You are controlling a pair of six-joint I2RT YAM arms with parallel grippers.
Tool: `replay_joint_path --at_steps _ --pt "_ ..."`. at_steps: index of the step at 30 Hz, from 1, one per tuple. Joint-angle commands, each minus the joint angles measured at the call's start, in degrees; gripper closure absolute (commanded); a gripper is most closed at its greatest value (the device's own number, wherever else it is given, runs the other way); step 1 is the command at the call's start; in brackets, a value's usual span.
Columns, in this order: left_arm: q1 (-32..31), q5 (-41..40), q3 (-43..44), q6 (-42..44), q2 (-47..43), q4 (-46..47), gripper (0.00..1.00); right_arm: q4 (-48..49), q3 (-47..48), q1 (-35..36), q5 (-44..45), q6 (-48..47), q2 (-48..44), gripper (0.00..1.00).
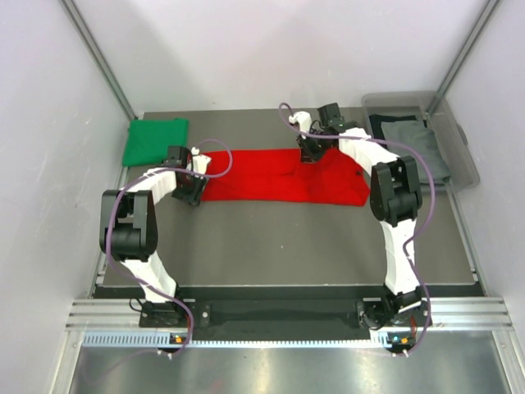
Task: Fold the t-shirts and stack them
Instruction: Fold the tshirt
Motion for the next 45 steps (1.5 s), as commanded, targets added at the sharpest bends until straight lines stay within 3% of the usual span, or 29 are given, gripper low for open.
replay_joint_path --at_steps 1,6,7,9,13,15,19,24,26,33,45 --pt "0.3 0.3 -0.8 0.7 -2.4 1.2 0.49 0.8 6.8 1.6 -1.0 -1.3 2.8 0.94" --pt "0.3 -0.6 -1.1 0.9 -3.1 1.0 0.49 -1.4 15.7 3.5 -0.3 -0.8 8.5 0.87" --pt "0.3 -0.7 -1.3 0.9 -3.3 1.0 0.49 -1.0 15.6 3.7 0.1 -0.5 8.4 0.70" --pt "0.3 -0.9 -1.0 0.9 -3.6 0.9 0.48 3.8 11.7 4.0 2.7 1.0 5.6 0.47" --pt "0.3 -0.3 -0.6 0.5 -5.8 0.5 0.48 6.7 5.6 4.0 3.5 0.0 -0.3 0.46" --pt "0.3 -0.1 -0.7 0.9 -7.8 0.4 0.47 10.3 -1.9 4.1 3.7 -0.1 -7.0 0.45" --pt "0.2 1.5 1.7 4.4 -11.7 -2.2 0.35 14.3 -14.3 4.1 4.3 -1.1 -18.7 0.45" --pt "0.0 3.5 8.0 13.5 -8.0 -8.4 0.33 14.4 -25.4 4.2 2.9 -1.4 -29.2 0.44" --pt "0.0 6.6 12.1 16.3 -3.9 -15.2 0.34 14.5 -29.2 4.5 2.7 -1.6 -32.3 0.44" --pt "-0.5 7.8 17.0 26.2 5.8 -21.4 0.39 14.0 -35.7 4.5 2.4 -2.8 -36.7 0.44" --pt "-1.0 3.3 16.8 28.4 12.5 -18.6 0.37 15.0 -38.3 4.4 1.2 -2.2 -36.5 0.45"
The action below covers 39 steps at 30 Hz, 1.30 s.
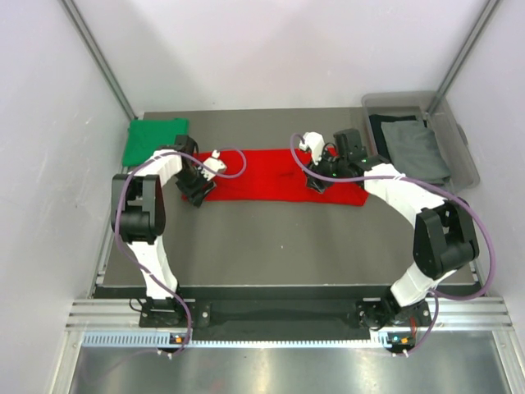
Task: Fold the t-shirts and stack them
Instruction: Fold the tshirt
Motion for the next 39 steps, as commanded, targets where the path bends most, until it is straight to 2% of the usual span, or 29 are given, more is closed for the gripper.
replay_joint_path --at_steps 1,6,11,14,15,16,17,19,26,32,39 --pt "0.0 -1.2 0.3 1.9 1.7 1.1 0.37 2.1 -0.2 0.5 -2.2 -0.4 -1.7 0.45" --pt "-0.4 -2.2 -0.2 1.9 0.1 2.9 0.39 2.3 -0.9 0.5 -2.2 -0.5 -1.9 0.45" --pt "-0.7 -7.9 -1.5 2.8 -0.1 7.7 0.40 2.2 -0.7 0.5 -2.1 -0.5 -0.9 0.45" --pt "-0.9 -11.4 -0.8 3.4 3.3 7.7 0.50 1.9 -0.7 0.5 -1.9 -0.6 -0.8 0.45" --pt "-0.8 -11.7 -0.6 3.5 5.0 7.3 0.56 1.7 -0.7 0.5 -1.5 -0.6 -0.8 0.45" --pt "-0.8 -11.6 -0.1 3.6 5.7 6.5 0.73 1.6 -0.9 0.4 -1.3 -0.6 -0.9 0.45" --pt "-1.0 -11.6 0.0 3.7 6.2 5.7 0.86 1.6 -0.9 0.4 -1.0 -0.6 -1.2 0.45" --pt "-1.4 -11.0 -0.8 3.6 5.8 3.7 1.00 1.5 -0.8 0.2 1.3 -0.6 -1.9 0.46" --pt "-6.3 -8.5 -12.9 3.9 -7.8 -3.1 1.00 -0.6 -1.1 0.0 9.2 -1.1 -2.2 0.46" --pt "-12.1 -7.0 -21.1 0.8 -18.0 -13.6 1.00 2.2 -2.0 -1.1 18.4 0.6 -0.4 0.46" --pt "-17.4 -0.7 -26.9 -4.2 -26.1 -22.0 1.00 1.7 8.2 -5.8 21.8 6.0 10.5 0.45"
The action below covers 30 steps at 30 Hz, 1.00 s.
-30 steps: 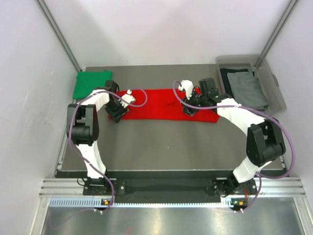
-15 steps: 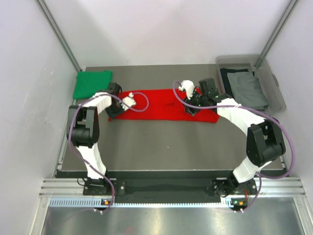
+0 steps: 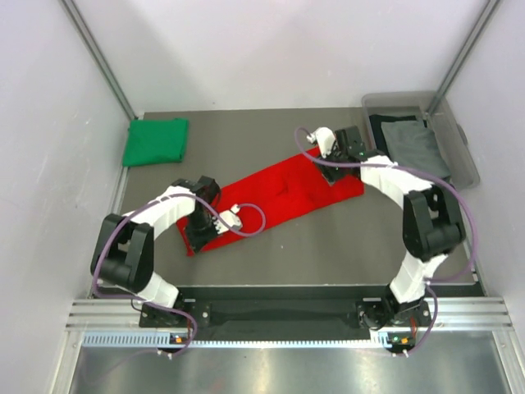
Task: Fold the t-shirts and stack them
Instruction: Fold the tshirt
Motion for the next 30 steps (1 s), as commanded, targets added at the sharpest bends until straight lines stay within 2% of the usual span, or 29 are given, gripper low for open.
replay_joint_path --at_steps 1,7,16,19,22,23,26,30 --pt "-1.6 5.2 -2.1 -3.8 -4.7 -8.9 1.00 0.9 7.2 -3.5 3.3 4.5 5.2 0.45" --pt "-3.2 8.4 -4.8 -6.2 -8.4 -9.4 1.00 -1.9 15.6 -6.1 5.2 5.3 14.1 0.44" --pt "-4.5 9.7 -4.8 -7.4 -7.4 -7.1 1.00 -8.6 27.2 -8.6 1.0 6.8 25.0 0.44" --pt "-5.3 10.3 -4.3 -8.1 -7.0 -6.9 1.00 -10.7 29.9 -9.0 -0.3 6.8 27.8 0.51" --pt "-6.2 10.0 -4.4 -8.6 -6.8 -6.7 1.00 -12.2 31.8 -9.2 -0.5 7.0 29.8 0.71" --pt "-6.4 10.0 -4.6 -8.7 -6.8 -6.6 1.00 -12.7 32.3 -9.3 -0.7 6.9 30.3 0.85" --pt "-7.0 10.2 -4.4 -9.0 -6.6 -6.3 1.00 -14.6 35.9 -9.3 -1.6 6.8 33.0 1.00" --pt "-9.0 11.3 -3.3 -9.9 -6.2 -5.1 1.00 -15.3 42.5 -8.8 -1.1 6.3 37.6 1.00"
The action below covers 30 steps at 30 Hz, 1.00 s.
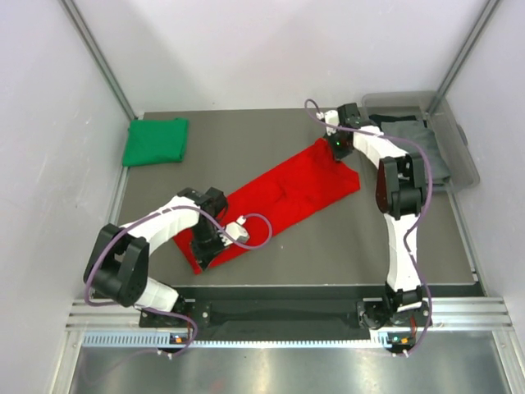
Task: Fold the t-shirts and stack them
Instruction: Fold the tshirt
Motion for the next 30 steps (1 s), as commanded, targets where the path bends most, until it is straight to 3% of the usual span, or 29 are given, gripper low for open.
replay_joint_path --at_steps 1,5,9,22,26,27,28,29,30 --pt "-1.8 3.0 1.7 -1.2 1.2 0.8 1.00 -0.8 7.1 -0.2 0.3 -0.3 6.1 1.00" --pt "-5.5 4.8 3.5 -2.1 5.1 1.7 1.00 -1.9 21.2 0.2 2.2 -0.2 12.3 0.99" --pt "-12.5 6.1 7.0 -3.0 10.6 3.2 1.00 2.0 26.8 1.1 4.2 -1.3 16.7 0.97" --pt "-28.0 16.9 30.3 -3.5 31.0 -3.7 0.99 19.5 29.9 5.1 9.8 -4.9 19.6 1.00" --pt "-32.9 18.9 35.6 -3.4 32.4 -5.6 0.91 22.2 31.0 6.3 9.6 -4.6 20.2 1.00" --pt "-33.8 20.3 37.9 -3.4 32.2 -6.2 0.82 23.2 31.0 6.3 8.9 -4.2 19.9 0.98" --pt "-34.0 21.2 39.3 -3.4 32.2 -6.8 0.82 23.4 30.7 6.3 8.9 -4.0 19.7 0.98" --pt "-34.0 21.7 41.0 -3.4 32.1 -7.5 0.70 23.7 29.9 6.4 8.3 -3.3 19.2 0.84" --pt "-34.0 22.4 42.7 -3.3 31.9 -8.2 0.69 24.6 29.1 6.3 8.3 -3.0 17.6 0.74"
